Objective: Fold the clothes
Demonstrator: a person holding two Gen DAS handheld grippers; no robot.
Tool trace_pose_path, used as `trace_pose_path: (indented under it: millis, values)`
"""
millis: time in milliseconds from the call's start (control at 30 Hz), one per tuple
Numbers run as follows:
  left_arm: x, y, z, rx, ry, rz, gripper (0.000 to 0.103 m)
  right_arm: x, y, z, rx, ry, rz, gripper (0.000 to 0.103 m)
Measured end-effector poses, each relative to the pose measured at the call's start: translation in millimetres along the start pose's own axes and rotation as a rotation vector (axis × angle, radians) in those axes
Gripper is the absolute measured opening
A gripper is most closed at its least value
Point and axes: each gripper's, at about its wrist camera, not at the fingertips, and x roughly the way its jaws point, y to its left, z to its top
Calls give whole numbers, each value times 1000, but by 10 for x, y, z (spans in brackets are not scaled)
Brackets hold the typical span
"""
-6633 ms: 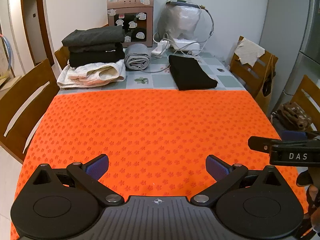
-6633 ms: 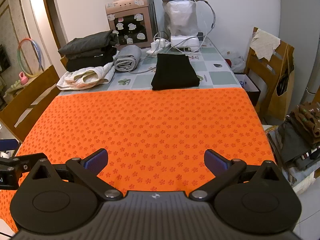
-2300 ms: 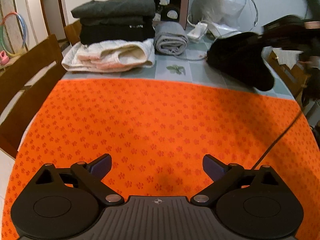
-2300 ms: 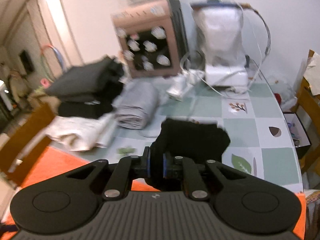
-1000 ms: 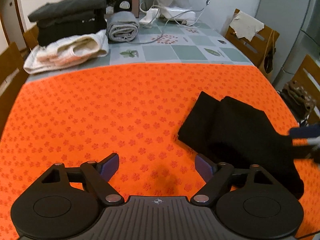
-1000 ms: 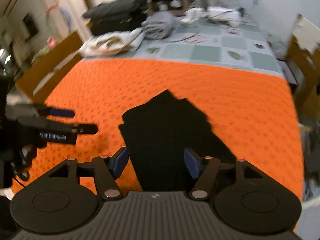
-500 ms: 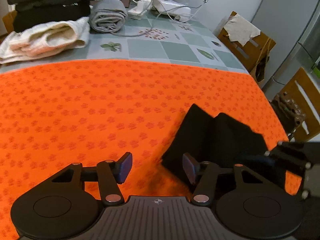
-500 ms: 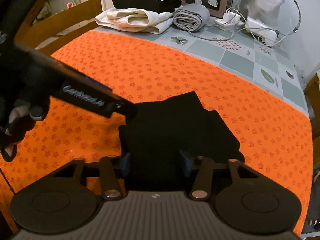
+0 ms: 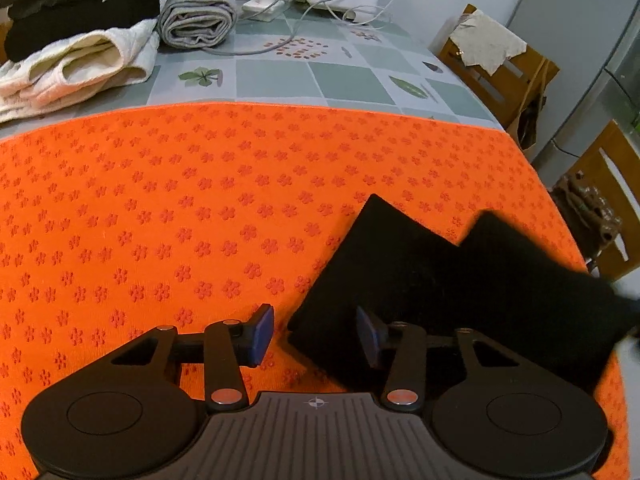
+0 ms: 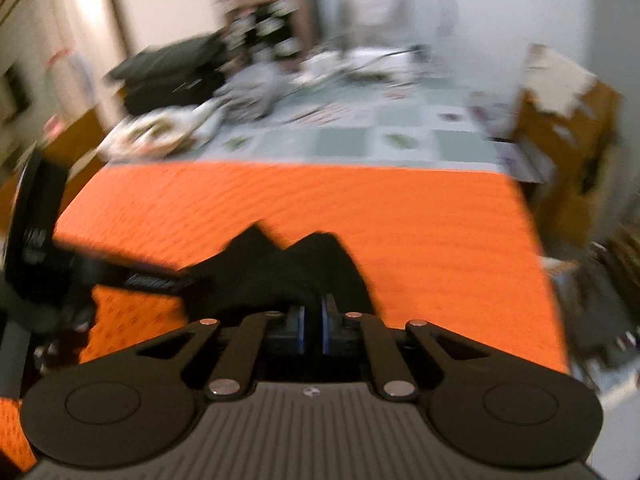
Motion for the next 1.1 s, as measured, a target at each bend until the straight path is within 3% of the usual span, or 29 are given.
trace_pose_path:
  millis: [133,267,400,533,667,833,1100]
  values:
    - [-5,-61,-33,19,-25,10,36,-401,-513,-147,152,-56,-137,8]
    - [-70,-172,-85,71,-92,45,16,-663,-935,-421,298,-80,-272,8]
    - [-198,-222,-101,81,-155,61,13,-882,-1272,-667,441,-106,-356,8]
    - [-398,-212,-99,65,-223,80,12,-1052,-1318,-732,463,-151,-370,8]
    - [-686,-110,-104,53,-306,140,12,-1086,-1194,-570,413,-183,-315,8]
    - [-1084,291,-174,5,-373,253,12,-913,-877,-326,335,-186,-188,8]
    - [-1726,1343,-539,-168,-359,471,12,-410,113,-16,170,-94,56,8]
